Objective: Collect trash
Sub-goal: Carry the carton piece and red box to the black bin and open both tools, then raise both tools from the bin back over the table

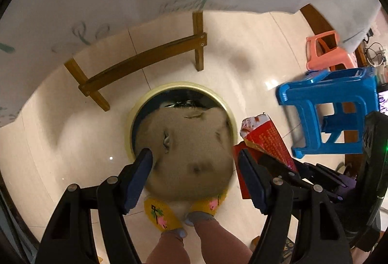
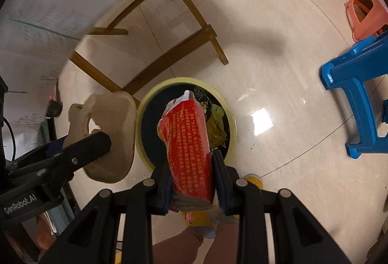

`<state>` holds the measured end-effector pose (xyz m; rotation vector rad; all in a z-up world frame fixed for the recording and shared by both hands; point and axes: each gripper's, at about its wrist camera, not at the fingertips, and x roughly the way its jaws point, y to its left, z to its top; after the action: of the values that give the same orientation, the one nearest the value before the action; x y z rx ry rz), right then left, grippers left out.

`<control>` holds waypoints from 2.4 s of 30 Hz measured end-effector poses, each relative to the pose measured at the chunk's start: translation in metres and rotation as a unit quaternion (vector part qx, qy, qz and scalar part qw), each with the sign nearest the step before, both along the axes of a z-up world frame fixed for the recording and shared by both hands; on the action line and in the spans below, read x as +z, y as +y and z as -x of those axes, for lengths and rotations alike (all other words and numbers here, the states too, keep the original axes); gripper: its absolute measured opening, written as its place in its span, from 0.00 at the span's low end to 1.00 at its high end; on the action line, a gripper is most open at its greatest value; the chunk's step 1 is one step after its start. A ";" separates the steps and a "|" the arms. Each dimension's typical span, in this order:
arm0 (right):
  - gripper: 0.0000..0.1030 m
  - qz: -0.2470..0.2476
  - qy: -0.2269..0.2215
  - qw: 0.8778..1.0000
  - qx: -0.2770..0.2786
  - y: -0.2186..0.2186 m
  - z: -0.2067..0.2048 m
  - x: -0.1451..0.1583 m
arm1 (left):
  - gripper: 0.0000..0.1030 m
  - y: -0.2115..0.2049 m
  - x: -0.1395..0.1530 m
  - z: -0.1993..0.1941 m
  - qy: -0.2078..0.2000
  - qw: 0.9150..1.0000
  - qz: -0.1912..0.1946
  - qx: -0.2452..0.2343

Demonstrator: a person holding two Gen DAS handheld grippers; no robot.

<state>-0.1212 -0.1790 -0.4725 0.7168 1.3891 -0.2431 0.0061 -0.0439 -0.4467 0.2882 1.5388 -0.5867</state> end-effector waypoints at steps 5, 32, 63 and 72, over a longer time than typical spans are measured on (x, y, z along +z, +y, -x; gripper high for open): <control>0.28 0.001 0.006 1.000 0.001 0.004 -0.005 -0.017 | 0.86 0.005 -0.018 -0.001 -0.004 1.000 -0.013 0.006; 0.63 0.017 -0.034 0.999 0.038 0.033 -0.053 0.018 | 0.90 0.059 0.037 -0.015 -0.054 0.995 -0.024 0.086; 0.63 0.052 -0.158 0.982 0.092 0.027 -0.034 0.309 | 0.90 0.070 0.315 -0.013 -0.146 0.985 0.038 0.081; 0.63 0.077 -0.215 0.967 0.110 0.005 -0.053 0.374 | 0.90 0.058 0.388 -0.037 -0.211 0.971 0.059 0.096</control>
<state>-0.0683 -0.1736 -0.0983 0.4471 1.0090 -0.0156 0.0433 0.0144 -0.0585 0.1562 1.1010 -0.4285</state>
